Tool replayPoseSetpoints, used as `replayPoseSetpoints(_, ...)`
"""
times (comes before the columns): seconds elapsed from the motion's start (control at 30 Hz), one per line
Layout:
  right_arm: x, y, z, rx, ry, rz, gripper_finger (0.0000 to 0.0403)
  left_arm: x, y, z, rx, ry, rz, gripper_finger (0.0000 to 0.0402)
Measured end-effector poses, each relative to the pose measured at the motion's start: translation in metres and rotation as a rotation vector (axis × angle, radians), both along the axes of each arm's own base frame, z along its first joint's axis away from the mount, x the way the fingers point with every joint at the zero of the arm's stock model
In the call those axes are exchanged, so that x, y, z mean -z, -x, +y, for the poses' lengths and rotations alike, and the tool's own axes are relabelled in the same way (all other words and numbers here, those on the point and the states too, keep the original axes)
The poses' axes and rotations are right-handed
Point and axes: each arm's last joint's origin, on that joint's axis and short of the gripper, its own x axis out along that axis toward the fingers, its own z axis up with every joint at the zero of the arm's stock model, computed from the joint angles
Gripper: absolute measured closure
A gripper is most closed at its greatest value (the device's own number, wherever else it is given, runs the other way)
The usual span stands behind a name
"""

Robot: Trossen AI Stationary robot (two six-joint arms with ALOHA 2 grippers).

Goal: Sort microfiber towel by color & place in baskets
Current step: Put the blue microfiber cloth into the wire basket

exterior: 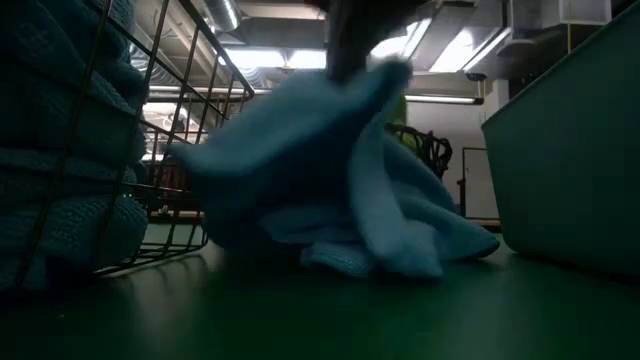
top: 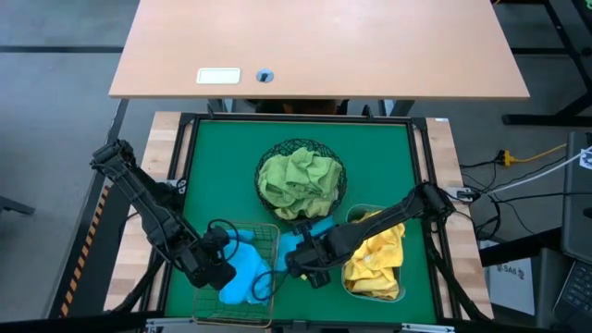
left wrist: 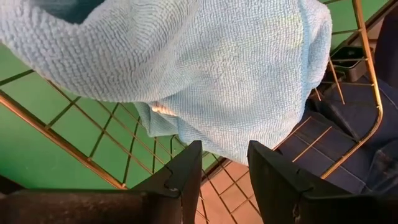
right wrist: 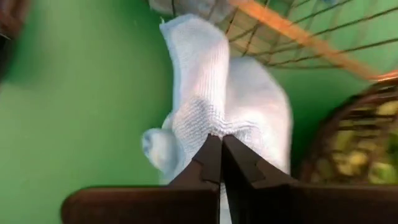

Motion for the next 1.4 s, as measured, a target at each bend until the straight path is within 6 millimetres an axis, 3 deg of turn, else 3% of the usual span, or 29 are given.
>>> replayPoseSetpoints(0.37, -0.111, 0.011, -0.005, 0.023, -0.081, -0.144, 0.0401, 0.0, 0.0, 0.0, 0.033, -0.021, -0.016, 0.0278)
replayPoseSetpoints(0.57, -0.156, 0.028, -0.016, 0.014, -0.189, -0.319, 0.0402, 0.0, 0.0, 0.0, 0.108, -0.054, -0.038, 0.0278)
replayPoseSetpoints(0.73, -0.185, 0.039, -0.022, 0.014, -0.245, -0.435, 0.0402, 0.0, 0.0, 0.001, 0.18, -0.126, -0.088, 0.0278)
replayPoseSetpoints(0.93, -0.217, 0.047, -0.024, -0.027, -0.365, -0.611, 0.0402, -0.002, -0.005, 0.007, 0.318, -0.441, -0.262, 0.0278)
replayPoseSetpoints(1.13, -0.246, 0.048, -0.022, -0.101, -0.487, -0.833, 0.0402, -0.004, -0.008, 0.011, 0.354, -0.626, -0.332, 0.0278)
replayPoseSetpoints(1.4, -0.275, 0.044, -0.027, -0.187, -0.551, -1.118, 0.0402, -0.007, -0.01, 0.012, 0.375, -0.75, -0.384, 0.0278)
